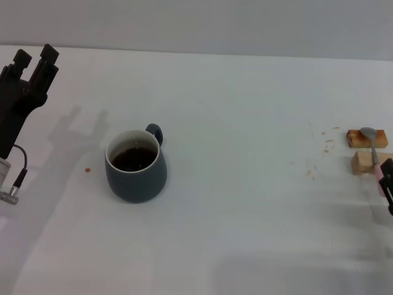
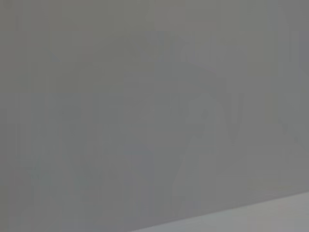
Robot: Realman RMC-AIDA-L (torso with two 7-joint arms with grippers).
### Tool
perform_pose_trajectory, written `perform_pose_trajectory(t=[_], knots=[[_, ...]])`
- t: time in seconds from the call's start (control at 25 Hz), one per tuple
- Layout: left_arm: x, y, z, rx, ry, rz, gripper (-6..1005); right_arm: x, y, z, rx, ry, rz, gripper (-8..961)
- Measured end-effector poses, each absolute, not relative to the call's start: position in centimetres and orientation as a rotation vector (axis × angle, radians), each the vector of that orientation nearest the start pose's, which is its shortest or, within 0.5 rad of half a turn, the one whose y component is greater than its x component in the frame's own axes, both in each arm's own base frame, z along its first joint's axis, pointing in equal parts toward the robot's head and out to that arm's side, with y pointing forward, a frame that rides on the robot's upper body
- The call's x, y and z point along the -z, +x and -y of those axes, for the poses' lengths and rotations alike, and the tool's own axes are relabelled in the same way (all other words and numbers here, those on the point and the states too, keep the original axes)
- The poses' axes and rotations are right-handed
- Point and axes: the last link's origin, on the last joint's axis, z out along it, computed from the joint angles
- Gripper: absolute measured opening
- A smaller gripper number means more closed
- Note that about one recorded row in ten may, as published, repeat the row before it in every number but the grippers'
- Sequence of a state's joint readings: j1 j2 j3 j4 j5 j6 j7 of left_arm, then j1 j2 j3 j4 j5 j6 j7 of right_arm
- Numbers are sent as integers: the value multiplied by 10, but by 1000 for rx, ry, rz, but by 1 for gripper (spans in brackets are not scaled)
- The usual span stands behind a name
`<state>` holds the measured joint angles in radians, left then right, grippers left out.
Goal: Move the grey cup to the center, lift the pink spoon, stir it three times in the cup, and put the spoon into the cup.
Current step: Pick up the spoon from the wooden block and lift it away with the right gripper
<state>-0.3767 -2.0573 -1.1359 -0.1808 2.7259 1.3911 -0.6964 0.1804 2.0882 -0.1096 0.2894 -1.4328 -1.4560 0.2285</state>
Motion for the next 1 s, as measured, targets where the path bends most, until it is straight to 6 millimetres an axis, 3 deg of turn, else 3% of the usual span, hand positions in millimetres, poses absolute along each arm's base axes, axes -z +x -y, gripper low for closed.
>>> perform_pose_trajectory(t=[1.0], knots=[[-9,-313,-315,1215,-1581,754,693,63,352,-197,-812,-1544,-883,608]])
